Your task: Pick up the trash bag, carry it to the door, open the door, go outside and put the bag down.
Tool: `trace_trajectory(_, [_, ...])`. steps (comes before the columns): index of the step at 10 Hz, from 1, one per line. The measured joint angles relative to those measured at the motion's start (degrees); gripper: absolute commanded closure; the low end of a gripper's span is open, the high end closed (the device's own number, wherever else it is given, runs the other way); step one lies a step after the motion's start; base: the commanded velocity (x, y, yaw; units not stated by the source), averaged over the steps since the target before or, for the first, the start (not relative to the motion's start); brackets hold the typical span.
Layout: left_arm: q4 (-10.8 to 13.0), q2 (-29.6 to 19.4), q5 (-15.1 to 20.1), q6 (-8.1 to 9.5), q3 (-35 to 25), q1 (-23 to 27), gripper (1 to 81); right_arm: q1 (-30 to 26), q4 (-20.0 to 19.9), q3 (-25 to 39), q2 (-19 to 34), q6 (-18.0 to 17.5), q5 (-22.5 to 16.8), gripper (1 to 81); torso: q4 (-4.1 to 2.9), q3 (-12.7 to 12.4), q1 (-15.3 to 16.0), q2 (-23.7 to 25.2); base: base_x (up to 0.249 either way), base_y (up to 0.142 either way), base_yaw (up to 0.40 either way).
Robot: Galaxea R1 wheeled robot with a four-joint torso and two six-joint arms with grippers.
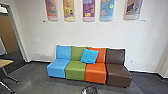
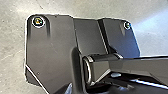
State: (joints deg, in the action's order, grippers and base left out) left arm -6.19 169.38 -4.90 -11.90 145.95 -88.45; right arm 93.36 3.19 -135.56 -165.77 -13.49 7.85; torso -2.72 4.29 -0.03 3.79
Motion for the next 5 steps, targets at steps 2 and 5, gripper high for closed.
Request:
trace_trajectory(2, [0.00, 0.00, 0.02, 0.00, 0.00, 0.00, 1.0, -0.02, 0.00, 0.00, 0.02, 0.00, 0.00, 1.0, 0.00, 0.00, 0.00, 0.00, 0.133, -0.069, 0.000])
trace_trajectory(5, [0.00, 0.00, 0.02, 0.00, 0.00, -0.02, 1.0, -0.02, 0.00, 0.00, 0.02, 0.00, 0.02, 1.0, 0.00, 0.00, 0.00, 0.00, 0.133, -0.067, 0.000])
